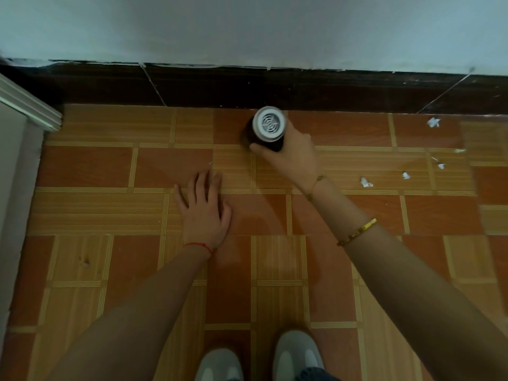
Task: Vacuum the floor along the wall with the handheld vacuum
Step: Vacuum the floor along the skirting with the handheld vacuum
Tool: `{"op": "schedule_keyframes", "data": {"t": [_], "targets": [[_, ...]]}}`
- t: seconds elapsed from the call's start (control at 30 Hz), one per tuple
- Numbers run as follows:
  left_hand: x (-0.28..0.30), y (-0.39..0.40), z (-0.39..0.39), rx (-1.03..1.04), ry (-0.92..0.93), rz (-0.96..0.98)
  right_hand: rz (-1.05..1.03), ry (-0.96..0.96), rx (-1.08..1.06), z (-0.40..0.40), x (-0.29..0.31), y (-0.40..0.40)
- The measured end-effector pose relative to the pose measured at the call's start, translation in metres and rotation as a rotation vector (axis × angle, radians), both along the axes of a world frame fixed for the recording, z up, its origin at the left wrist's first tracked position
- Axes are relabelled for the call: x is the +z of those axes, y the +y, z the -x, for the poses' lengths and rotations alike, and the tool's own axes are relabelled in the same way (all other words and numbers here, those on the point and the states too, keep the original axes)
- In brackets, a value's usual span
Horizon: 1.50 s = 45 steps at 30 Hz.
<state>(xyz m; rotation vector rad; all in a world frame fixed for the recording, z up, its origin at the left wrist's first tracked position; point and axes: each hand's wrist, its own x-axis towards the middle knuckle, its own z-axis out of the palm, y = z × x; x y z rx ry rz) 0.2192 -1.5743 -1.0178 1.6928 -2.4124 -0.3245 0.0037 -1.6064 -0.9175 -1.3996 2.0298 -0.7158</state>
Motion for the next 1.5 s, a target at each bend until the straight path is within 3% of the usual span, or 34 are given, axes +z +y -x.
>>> {"op": "schedule_keyframes", "data": {"t": [0.17, 0.47, 0.8, 1.1, 1.37, 1.5], "targets": [[0.0, 0.001, 0.0, -0.003, 0.004, -0.009, -0.034, -0.085, 0.106, -0.015, -0.002, 0.017], [0.0, 0.002, 0.002, -0.005, -0.081, -0.023, -0.015, 0.057, -0.189, 0.037, 0.01, 0.065], [0.006, 0.005, 0.01, -0.009, -0.124, -0.039, -0.181, -0.043, 0.105, 0.007, 0.018, 0.123], [0.019, 0.021, 0.051, -0.153, -0.054, -0.049, -0.077, -0.071, -0.206, 0.036, 0.025, 0.153], [0.012, 0.028, 0.069, -0.193, -0.007, -0.091, -0.115, -0.096, -0.02, 0.031, 0.017, 0.167], [0.007, 0.028, 0.078, -0.2, 0.021, -0.095, -0.094, -0.101, -0.121, 0.036, 0.013, 0.166]]}}
